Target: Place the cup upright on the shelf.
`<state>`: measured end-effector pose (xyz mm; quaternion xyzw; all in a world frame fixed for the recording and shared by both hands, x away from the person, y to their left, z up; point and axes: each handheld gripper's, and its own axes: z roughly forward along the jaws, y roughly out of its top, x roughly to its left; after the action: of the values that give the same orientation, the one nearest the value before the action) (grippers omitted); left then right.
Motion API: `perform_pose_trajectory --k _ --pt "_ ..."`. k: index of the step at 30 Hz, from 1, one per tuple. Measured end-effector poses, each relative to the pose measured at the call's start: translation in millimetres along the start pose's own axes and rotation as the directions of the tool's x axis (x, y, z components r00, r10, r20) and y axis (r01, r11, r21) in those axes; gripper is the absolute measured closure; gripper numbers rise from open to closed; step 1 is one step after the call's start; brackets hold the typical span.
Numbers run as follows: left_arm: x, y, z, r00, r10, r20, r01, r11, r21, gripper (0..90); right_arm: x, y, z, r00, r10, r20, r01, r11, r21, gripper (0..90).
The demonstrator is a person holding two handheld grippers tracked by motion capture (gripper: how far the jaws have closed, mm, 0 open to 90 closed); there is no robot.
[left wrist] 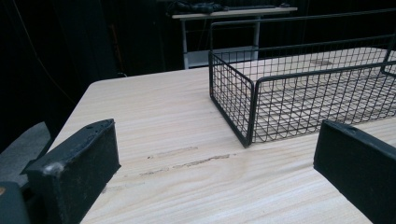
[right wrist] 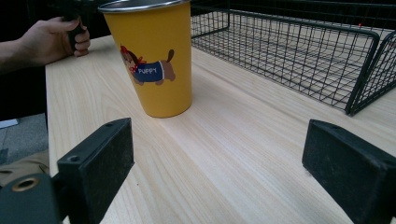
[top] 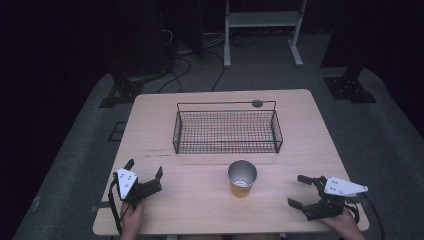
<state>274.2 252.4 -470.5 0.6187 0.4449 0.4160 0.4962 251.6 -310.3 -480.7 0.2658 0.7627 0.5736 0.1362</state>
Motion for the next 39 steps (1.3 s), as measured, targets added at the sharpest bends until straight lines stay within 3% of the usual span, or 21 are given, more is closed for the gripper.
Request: perform_pose_trajectory --k 10,20,39 --pt "-0.6 0.0 -0.3 1.0000 0.005 0.003 -0.005 1.0000 -0.001 0.0 0.2 3.6 -1.9 0.9997 0.023 0.002 -0.023 1.000 -0.006 8.4" --pt "-0.7 -0.2 -1.2 0.9999 0.011 0.011 -0.011 0.9999 -0.006 0.0 10.7 14.6 10.9 0.9999 -0.004 -0.012 0.005 1.000 0.024 3.7" --pt "-1.1 -0.3 -1.4 0.9999 0.012 0.008 -0.012 0.9999 -0.006 0.0 17.2 38.4 34.5 0.9979 -0.037 -0.053 0.039 0.998 0.048 1.7"
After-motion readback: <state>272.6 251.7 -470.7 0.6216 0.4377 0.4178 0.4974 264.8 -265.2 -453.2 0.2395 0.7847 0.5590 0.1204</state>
